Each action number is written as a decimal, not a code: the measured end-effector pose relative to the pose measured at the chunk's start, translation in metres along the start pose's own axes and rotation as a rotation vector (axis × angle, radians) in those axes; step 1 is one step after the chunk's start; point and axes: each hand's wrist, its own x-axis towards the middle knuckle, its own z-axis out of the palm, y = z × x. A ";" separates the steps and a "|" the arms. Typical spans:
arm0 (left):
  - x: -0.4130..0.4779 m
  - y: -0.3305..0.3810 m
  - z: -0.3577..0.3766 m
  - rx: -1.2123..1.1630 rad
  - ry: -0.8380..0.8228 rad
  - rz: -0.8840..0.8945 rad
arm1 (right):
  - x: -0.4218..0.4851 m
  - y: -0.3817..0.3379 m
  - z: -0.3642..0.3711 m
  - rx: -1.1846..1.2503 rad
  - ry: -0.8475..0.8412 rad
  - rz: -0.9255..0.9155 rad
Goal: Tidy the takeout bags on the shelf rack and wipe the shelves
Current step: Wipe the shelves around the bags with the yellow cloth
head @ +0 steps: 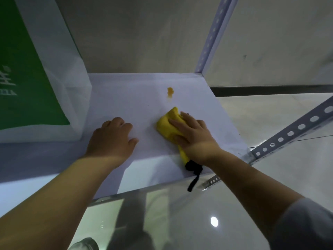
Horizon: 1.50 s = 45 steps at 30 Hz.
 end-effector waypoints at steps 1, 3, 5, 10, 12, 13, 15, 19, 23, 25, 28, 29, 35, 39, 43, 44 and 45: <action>0.000 -0.002 0.000 0.000 0.001 0.001 | -0.002 0.013 -0.004 -0.006 0.028 0.029; -0.001 -0.007 0.001 -0.007 0.004 -0.010 | 0.005 0.039 -0.012 -0.065 0.080 0.171; -0.003 -0.011 0.002 -0.033 0.007 -0.020 | 0.022 0.055 -0.016 -0.075 0.126 0.395; -0.002 -0.013 0.003 -0.046 -0.002 -0.022 | 0.070 0.008 0.007 -0.080 0.121 0.428; -0.002 -0.013 0.002 -0.061 0.008 -0.012 | 0.069 -0.023 0.021 -0.057 0.082 0.138; -0.002 -0.014 0.002 -0.065 0.014 -0.008 | 0.065 -0.032 0.026 -0.037 0.061 0.016; -0.003 -0.014 0.000 -0.066 0.020 -0.013 | 0.060 -0.029 0.026 -0.008 0.040 -0.092; -0.004 -0.015 0.002 -0.054 0.030 -0.012 | 0.085 0.029 0.004 -0.102 0.008 0.146; -0.005 -0.015 0.001 -0.059 0.047 0.000 | 0.116 0.049 -0.005 -0.113 0.035 0.525; -0.003 -0.014 0.000 -0.052 0.039 0.004 | 0.127 0.031 0.005 -0.104 0.026 0.494; -0.002 -0.016 -0.001 -0.045 0.028 0.000 | 0.131 0.002 0.021 -0.069 -0.035 0.211; -0.002 -0.016 -0.002 -0.043 0.026 0.004 | 0.127 -0.001 0.024 -0.055 -0.043 0.110; -0.006 -0.015 -0.006 -0.084 0.043 0.015 | 0.122 0.056 0.003 -0.077 0.012 0.172; -0.007 -0.012 -0.005 -0.079 0.080 0.007 | 0.146 0.053 0.000 -0.153 0.038 0.553; -0.005 -0.015 -0.005 -0.070 0.048 0.001 | 0.158 -0.001 0.022 -0.064 -0.032 0.344; -0.005 -0.015 -0.004 -0.069 0.040 -0.002 | 0.153 -0.010 0.028 -0.064 -0.054 0.226; -0.005 -0.015 -0.005 -0.074 0.038 0.002 | 0.145 -0.012 0.031 -0.059 -0.067 0.110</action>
